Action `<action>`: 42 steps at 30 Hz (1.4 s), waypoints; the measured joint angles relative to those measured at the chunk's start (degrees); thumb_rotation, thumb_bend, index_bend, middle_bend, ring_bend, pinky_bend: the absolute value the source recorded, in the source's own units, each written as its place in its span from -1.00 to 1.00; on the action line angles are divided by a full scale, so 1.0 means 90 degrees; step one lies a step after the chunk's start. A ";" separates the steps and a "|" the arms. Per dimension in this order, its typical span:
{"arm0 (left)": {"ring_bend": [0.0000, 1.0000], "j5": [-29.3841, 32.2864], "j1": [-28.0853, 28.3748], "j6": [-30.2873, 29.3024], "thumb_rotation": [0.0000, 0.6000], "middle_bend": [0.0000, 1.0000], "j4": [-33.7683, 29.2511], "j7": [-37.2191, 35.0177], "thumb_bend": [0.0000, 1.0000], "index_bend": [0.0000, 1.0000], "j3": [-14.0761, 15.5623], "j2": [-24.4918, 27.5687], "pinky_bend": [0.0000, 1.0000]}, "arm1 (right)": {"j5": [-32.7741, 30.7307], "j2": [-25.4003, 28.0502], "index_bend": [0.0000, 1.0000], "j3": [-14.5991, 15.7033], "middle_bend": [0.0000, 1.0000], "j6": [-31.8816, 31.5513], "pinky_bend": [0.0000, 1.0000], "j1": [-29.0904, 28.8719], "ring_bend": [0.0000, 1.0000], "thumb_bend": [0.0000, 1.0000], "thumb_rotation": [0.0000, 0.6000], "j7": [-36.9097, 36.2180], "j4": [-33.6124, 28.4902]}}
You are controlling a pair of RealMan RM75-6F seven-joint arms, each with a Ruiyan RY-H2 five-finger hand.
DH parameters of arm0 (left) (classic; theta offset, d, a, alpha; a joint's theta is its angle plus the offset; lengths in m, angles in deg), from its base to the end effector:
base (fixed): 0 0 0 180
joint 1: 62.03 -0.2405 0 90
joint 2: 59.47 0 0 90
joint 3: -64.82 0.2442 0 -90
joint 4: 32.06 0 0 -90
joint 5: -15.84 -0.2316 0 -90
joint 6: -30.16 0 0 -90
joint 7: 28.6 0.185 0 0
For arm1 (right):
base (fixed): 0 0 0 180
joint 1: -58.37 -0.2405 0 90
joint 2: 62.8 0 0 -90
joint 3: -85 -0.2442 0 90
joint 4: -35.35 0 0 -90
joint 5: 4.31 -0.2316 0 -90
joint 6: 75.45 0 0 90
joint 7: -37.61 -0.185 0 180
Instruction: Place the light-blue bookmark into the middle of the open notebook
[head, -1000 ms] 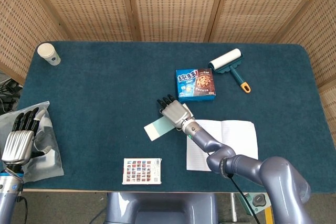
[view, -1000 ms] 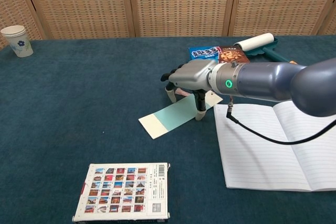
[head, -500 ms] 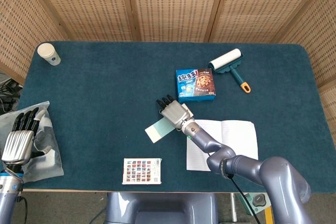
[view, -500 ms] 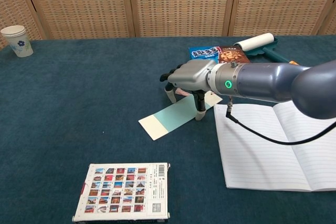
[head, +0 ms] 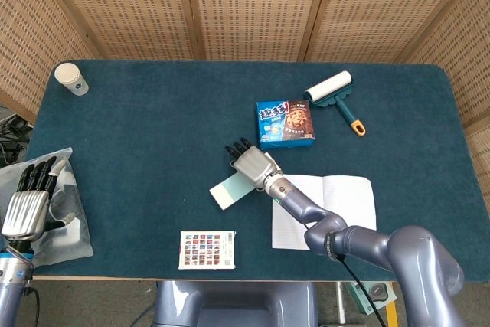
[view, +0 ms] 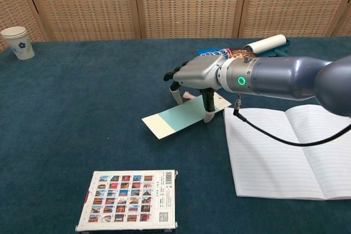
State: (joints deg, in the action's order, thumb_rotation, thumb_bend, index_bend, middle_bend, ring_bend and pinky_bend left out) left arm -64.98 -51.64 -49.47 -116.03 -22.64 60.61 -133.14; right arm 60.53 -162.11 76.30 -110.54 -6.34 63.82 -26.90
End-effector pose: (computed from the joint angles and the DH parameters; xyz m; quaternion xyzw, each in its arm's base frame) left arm -0.3164 0.2596 0.0886 -0.6128 -0.3788 -0.3567 0.5948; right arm -0.0448 -0.4301 -0.1300 0.8807 -0.1775 0.2603 0.3537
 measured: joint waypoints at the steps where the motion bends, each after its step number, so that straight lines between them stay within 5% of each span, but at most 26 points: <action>1: -1.00 -0.0012 -0.0001 -0.0006 1.00 -1.00 -0.0008 -0.0005 -0.92 -1.00 0.0004 0.0003 -1.00 | -0.0013 0.0037 0.10 0.0002 -0.94 -0.0027 -0.93 0.0007 -1.00 -0.56 1.00 0.0038 -0.0059; 27: -1.00 -0.0276 -0.0043 -0.0205 1.00 -1.00 -0.0145 0.0038 -0.92 -1.00 0.0086 0.0048 -1.00 | -0.0659 0.1353 0.11 0.0276 -0.94 -0.0884 -0.94 0.0380 -1.00 -0.56 1.00 0.1234 -0.1957; 42: -1.00 -0.0441 -0.0068 -0.0336 1.00 -1.00 -0.0222 0.0216 -0.91 -1.00 0.0140 0.0018 -1.00 | 0.0217 0.2134 0.12 0.0832 -0.94 -0.0831 -0.95 0.0695 -1.00 -0.56 1.00 0.0822 -0.2827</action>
State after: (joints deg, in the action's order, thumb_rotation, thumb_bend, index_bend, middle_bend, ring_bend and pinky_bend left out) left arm -68.94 -52.25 -52.50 -118.02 -20.69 61.88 -132.97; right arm 62.49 -142.90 83.78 -118.02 -0.08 71.22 -52.34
